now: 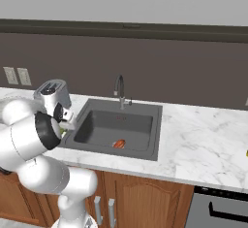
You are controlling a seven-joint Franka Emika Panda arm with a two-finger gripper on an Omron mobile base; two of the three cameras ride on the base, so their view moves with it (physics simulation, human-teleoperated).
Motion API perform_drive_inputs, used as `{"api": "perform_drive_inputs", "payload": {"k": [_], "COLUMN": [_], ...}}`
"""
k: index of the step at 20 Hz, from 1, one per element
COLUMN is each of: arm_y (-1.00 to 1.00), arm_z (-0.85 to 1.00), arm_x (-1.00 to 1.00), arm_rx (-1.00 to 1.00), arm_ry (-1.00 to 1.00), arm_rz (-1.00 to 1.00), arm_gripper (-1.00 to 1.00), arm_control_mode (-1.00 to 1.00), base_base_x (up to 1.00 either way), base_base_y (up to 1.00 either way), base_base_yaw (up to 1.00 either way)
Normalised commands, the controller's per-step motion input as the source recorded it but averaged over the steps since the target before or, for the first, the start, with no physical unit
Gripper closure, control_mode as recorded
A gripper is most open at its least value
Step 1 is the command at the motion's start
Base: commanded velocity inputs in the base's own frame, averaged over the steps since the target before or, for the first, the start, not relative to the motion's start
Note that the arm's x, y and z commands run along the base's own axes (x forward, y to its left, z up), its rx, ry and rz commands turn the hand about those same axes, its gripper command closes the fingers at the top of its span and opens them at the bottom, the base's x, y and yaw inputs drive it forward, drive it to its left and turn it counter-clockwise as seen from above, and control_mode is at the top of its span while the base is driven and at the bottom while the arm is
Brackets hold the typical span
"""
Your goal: Remove the sweet potato and mango from the sink. Then move the bowl and cup from the counter to the sink for washing.
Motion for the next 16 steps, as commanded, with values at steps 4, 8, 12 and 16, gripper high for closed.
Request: {"api": "perform_drive_inputs", "payload": {"k": [4,8,12,16], "arm_y": [0.35,0.34,0.33,0.32], "arm_z": [0.00,0.00,0.00,0.00], "arm_x": [-0.11,-0.10,-0.04,-0.03], "arm_rx": [0.00,0.00,0.00,0.00], "arm_ry": [0.00,-0.01,0.00,0.00], "arm_rz": [-0.06,-0.07,-0.07,-0.07], "arm_gripper": [1.00,1.00,1.00,1.00], "arm_control_mode": [-1.00,-1.00,-1.00,-1.00], "base_base_x": [0.00,0.00,0.00,0.00], "base_base_y": [0.00,0.00,0.00,0.00], "base_base_yaw": [0.00,0.00,0.00,0.00]}}
